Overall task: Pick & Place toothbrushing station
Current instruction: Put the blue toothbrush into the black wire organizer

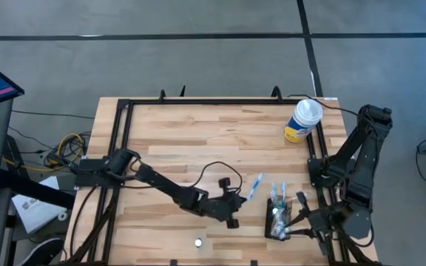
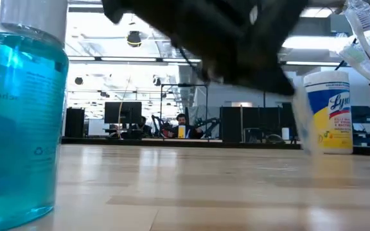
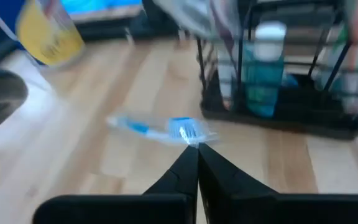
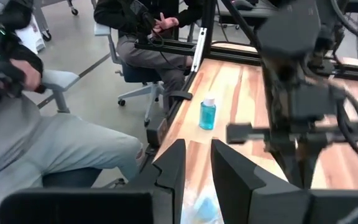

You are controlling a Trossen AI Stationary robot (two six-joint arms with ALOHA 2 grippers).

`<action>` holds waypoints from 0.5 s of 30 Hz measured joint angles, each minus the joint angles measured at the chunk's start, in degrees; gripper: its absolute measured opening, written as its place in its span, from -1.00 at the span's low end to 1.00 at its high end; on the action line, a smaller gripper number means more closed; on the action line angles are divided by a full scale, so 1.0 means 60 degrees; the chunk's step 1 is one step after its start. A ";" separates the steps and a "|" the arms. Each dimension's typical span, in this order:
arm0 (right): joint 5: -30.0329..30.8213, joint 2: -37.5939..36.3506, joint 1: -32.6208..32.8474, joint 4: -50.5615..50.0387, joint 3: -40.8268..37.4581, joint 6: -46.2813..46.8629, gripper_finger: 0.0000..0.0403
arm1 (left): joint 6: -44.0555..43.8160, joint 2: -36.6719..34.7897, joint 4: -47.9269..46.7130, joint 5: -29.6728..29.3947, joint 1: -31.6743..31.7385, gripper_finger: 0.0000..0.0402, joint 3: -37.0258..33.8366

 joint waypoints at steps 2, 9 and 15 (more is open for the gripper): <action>0.0000 0.0000 -0.0084 -0.0002 0.0000 -0.0198 -0.67 | 0.0267 -0.0302 -0.0055 -0.0273 -0.0097 -1.00 -0.0076; 0.0000 -0.0001 -0.0469 -0.0001 0.0000 -0.0288 -0.67 | 0.1258 -0.1631 -0.0042 -0.0821 -0.0313 -1.00 -0.0317; 0.0000 -0.0004 -0.0914 0.0019 0.0004 -0.0618 -0.67 | 0.1729 -0.2413 0.0018 -0.0716 -0.0313 -1.00 -0.0323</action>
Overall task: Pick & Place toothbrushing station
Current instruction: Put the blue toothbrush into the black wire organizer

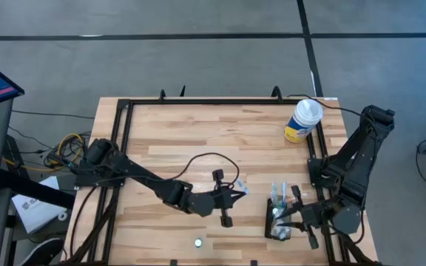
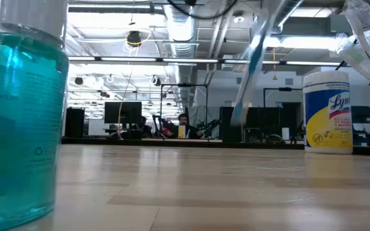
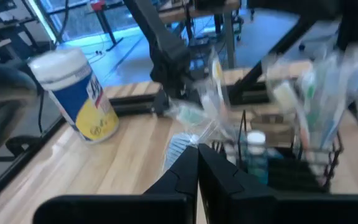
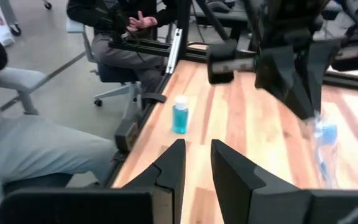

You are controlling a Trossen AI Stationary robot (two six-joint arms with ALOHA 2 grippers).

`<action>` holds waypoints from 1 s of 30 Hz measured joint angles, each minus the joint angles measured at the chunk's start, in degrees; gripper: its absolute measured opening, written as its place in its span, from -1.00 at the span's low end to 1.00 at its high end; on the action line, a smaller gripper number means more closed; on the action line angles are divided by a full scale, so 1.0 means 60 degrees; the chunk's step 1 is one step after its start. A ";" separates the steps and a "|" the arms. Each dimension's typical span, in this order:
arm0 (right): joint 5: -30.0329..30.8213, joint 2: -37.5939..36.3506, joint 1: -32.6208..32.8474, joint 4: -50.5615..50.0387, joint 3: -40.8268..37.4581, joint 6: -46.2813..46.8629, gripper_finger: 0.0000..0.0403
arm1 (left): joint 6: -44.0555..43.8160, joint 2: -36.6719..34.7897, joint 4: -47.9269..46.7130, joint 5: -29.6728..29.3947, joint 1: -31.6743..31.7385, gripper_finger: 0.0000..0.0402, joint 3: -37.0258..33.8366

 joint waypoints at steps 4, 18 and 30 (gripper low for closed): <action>0.0001 0.0000 -0.0407 0.0197 0.0000 -0.0682 -0.67 | 0.0307 -0.0242 0.0190 0.0349 0.0000 -1.00 -0.0001; 0.0001 0.0000 -0.1670 0.0897 0.0000 -0.2100 -0.67 | 0.0943 -0.1018 0.1155 0.1539 -0.0069 -1.00 0.0010; -0.0257 0.0000 -0.2499 0.1318 0.0007 -0.3027 -0.67 | 0.1002 -0.1010 0.1370 0.1895 -0.0069 -1.00 0.0010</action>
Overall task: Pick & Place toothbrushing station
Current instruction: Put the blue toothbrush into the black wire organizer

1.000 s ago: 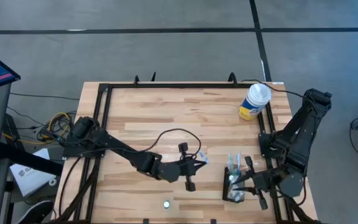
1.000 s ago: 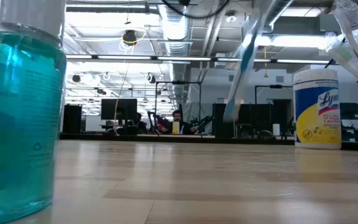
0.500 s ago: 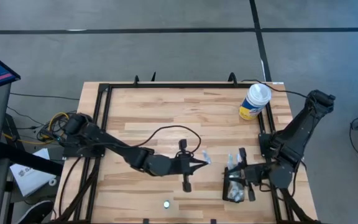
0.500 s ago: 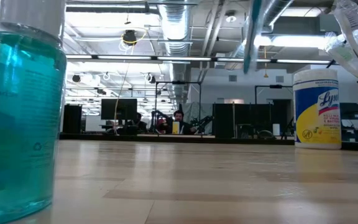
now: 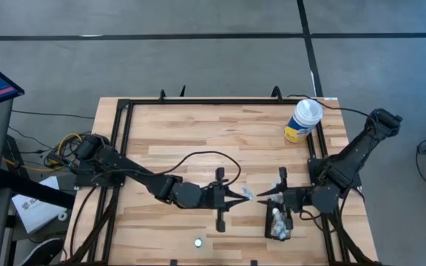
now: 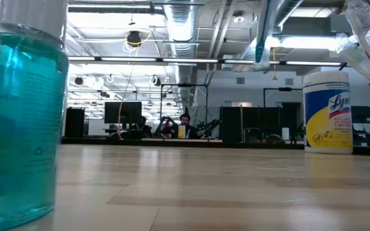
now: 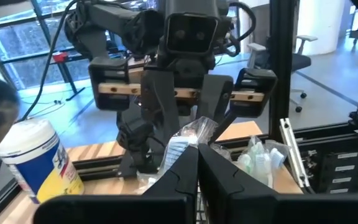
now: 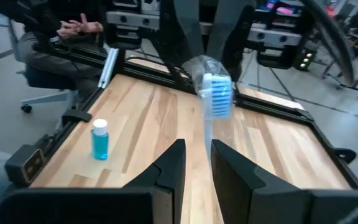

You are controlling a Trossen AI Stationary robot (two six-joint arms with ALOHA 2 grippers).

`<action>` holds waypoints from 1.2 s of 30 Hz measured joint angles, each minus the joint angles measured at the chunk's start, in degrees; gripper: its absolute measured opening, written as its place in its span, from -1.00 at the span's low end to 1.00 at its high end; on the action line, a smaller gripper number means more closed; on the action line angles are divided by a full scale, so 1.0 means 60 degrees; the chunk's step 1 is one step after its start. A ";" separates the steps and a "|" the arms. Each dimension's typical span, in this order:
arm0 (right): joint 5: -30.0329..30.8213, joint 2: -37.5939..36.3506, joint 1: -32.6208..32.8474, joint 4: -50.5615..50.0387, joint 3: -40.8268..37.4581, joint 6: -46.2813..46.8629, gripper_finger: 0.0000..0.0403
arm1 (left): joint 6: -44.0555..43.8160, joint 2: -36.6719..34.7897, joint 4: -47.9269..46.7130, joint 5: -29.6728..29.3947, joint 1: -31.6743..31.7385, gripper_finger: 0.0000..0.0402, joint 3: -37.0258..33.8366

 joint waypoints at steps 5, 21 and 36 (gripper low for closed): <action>-0.0642 0.0000 -0.0475 -0.0041 0.0000 0.0004 -0.66 | 0.0001 0.0000 0.0073 0.0174 0.0000 -1.00 0.0000; -0.1535 -0.0002 -0.1410 0.0009 0.0000 0.0015 -0.24 | 0.0001 0.0004 0.0114 0.0166 0.0018 -1.00 0.0000; -0.2041 0.0454 -0.1643 0.0974 -0.0004 -0.0361 -0.28 | 0.0252 0.0011 0.0685 0.0180 0.0308 -1.00 0.0007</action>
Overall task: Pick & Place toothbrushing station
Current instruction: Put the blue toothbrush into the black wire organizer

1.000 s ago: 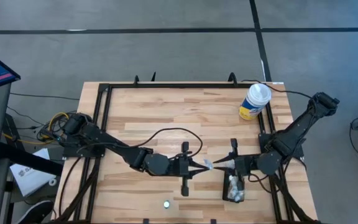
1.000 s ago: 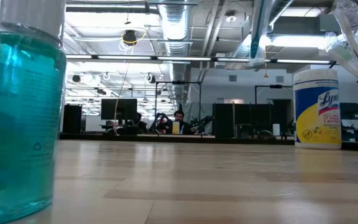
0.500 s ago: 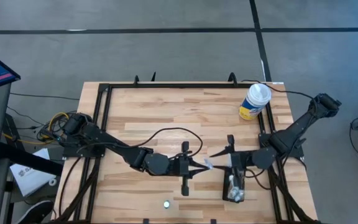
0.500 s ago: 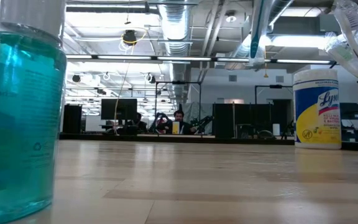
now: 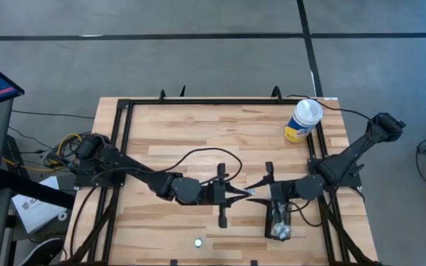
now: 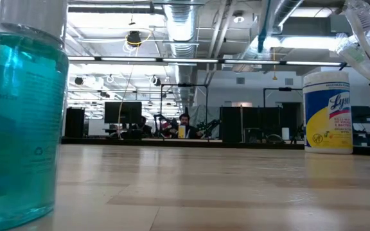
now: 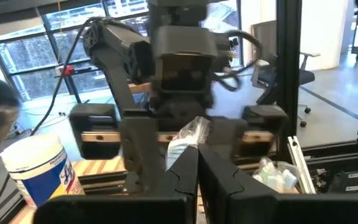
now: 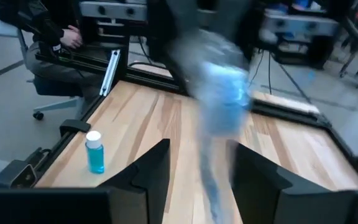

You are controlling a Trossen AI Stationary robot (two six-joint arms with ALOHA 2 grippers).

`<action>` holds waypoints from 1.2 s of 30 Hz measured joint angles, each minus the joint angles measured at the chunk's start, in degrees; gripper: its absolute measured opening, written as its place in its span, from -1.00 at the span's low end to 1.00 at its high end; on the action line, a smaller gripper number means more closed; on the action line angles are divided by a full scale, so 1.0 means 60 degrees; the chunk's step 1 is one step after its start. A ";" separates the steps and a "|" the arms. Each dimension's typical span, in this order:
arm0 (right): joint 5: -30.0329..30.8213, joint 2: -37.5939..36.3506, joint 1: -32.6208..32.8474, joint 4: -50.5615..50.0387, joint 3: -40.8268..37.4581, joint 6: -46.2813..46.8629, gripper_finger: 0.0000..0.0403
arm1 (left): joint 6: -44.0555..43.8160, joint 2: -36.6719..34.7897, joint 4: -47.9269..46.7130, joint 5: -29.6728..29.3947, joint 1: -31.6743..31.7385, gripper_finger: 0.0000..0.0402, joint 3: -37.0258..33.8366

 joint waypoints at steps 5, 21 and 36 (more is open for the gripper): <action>0.0018 0.0389 -0.0065 0.0642 -0.0007 -0.0901 -0.34 | 0.0000 0.0000 -0.0004 0.0218 0.0133 -1.00 0.0000; 0.0083 0.0198 0.0215 0.0748 -0.0007 -0.0931 -0.94 | -0.0004 0.0004 -0.0033 0.0325 0.0100 -1.00 0.0000; 0.0149 0.0194 0.0418 0.0628 -0.0003 -0.0025 -0.97 | 0.0466 -0.0137 -0.0189 0.0140 -0.0144 -0.68 -0.0004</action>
